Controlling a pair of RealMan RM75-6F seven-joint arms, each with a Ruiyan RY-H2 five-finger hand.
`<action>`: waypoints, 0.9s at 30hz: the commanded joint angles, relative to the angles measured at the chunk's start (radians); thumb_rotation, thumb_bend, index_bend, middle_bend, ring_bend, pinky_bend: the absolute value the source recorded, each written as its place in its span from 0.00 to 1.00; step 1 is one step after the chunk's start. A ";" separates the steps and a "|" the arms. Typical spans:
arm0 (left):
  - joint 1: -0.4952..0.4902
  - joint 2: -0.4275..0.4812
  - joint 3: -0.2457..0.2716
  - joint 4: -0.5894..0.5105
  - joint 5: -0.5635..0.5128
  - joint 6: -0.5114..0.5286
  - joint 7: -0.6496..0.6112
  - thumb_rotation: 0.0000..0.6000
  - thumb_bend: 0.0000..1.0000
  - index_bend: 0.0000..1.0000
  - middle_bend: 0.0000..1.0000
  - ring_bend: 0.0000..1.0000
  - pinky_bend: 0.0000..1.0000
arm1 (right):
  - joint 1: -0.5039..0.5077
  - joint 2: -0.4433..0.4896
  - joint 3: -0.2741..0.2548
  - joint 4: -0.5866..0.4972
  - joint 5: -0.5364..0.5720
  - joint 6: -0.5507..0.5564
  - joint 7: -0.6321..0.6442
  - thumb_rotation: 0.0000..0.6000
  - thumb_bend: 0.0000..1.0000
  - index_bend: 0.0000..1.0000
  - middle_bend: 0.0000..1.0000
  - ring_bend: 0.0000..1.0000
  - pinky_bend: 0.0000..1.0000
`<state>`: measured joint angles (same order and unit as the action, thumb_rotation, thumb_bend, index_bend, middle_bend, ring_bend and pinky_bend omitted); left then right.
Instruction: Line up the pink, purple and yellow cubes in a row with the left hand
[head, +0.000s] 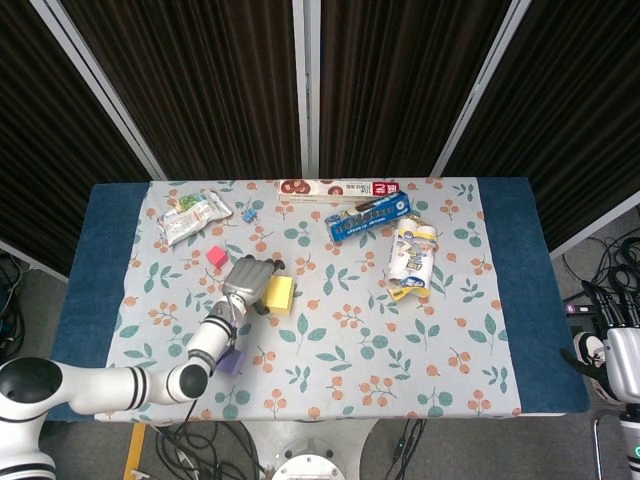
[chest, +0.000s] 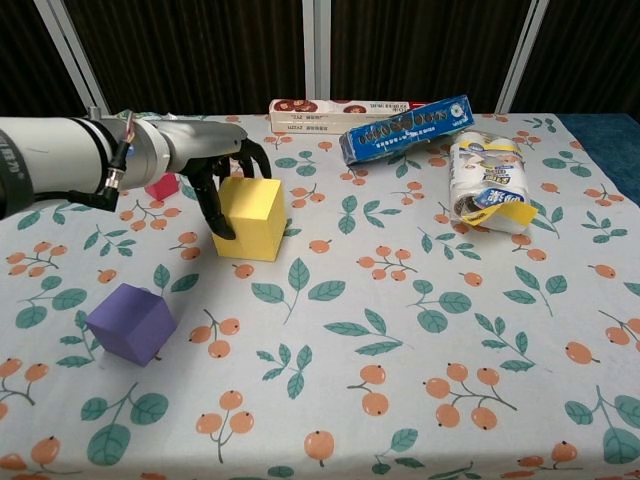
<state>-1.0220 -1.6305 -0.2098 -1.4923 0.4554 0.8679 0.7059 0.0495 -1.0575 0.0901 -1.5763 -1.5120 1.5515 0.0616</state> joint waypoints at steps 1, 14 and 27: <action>-0.017 0.017 0.007 -0.031 -0.026 0.015 0.011 1.00 0.05 0.16 0.14 0.24 0.24 | -0.002 -0.001 0.000 0.002 -0.001 0.003 0.003 1.00 0.00 0.08 0.15 0.02 0.14; 0.170 0.269 0.144 -0.239 0.452 0.113 -0.212 1.00 0.05 0.17 0.15 0.21 0.24 | 0.005 -0.008 0.002 0.013 -0.015 0.004 0.020 1.00 0.00 0.08 0.15 0.02 0.14; 0.332 0.383 0.370 -0.208 1.068 0.200 -0.511 1.00 0.06 0.24 0.23 0.21 0.24 | 0.019 -0.019 0.003 0.003 -0.028 -0.005 0.005 1.00 0.00 0.08 0.15 0.02 0.14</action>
<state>-0.7373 -1.2860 0.0912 -1.7040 1.4220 1.0402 0.2642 0.0686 -1.0762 0.0932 -1.5729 -1.5395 1.5469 0.0668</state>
